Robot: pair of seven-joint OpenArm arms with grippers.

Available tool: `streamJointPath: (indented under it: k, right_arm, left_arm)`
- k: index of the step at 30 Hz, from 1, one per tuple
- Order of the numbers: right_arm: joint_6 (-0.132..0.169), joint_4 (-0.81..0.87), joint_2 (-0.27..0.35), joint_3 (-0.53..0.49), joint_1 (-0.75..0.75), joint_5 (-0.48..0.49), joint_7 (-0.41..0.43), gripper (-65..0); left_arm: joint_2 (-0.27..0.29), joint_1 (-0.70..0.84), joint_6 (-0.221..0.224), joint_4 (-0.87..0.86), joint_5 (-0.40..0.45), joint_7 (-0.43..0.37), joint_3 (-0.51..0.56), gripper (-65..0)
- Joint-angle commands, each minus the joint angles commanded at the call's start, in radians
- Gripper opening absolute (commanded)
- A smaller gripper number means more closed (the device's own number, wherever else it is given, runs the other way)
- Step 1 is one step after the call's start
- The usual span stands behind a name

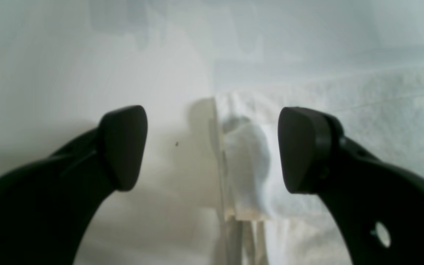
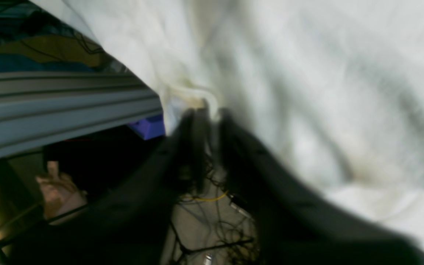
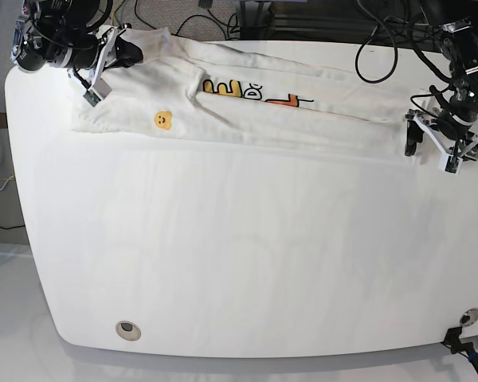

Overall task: Fold the T-shirt properly
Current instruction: 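Grasp the folded shirt's ends with both grippers, then pull the folded shirt ends apart with both grippers to straighten it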

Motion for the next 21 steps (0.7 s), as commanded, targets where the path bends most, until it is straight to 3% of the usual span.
streamJointPath:
  k: [3, 5, 14, 18, 21]
  right_arm:
    - [0.000, 0.000, -0.002, 0.003, 0.000, 0.000, 0.000, -31.4]
    - [0.000, -0.002, -0.002, 0.003, 0.008, 0.000, 0.000, -27.7]
    - [0.000, 0.000, -0.008, 0.005, 0.110, 0.000, 0.000, -27.7]
    - [0.000, -0.002, -0.018, -0.002, 0.161, -0.005, 0.000, -27.7]
    - [0.000, -0.002, -0.032, -0.003, 0.164, -0.006, 0.000, -27.8]
  left_arm:
    - [0.000, 0.000, 0.000, 0.000, 0.000, 0.000, 0.000, -12.4]
    - [0.000, 0.000, 0.000, 0.000, -0.002, 0.000, 0.000, -12.4]
    - [0.002, 0.009, -0.002, 0.078, -0.002, 0.003, -0.002, -12.4]
    - [0.037, 0.032, -0.006, 0.164, -0.002, 0.046, 0.012, -12.4]
    - [0.069, 0.063, -0.091, 0.233, -0.002, 0.089, 0.012, -13.1]
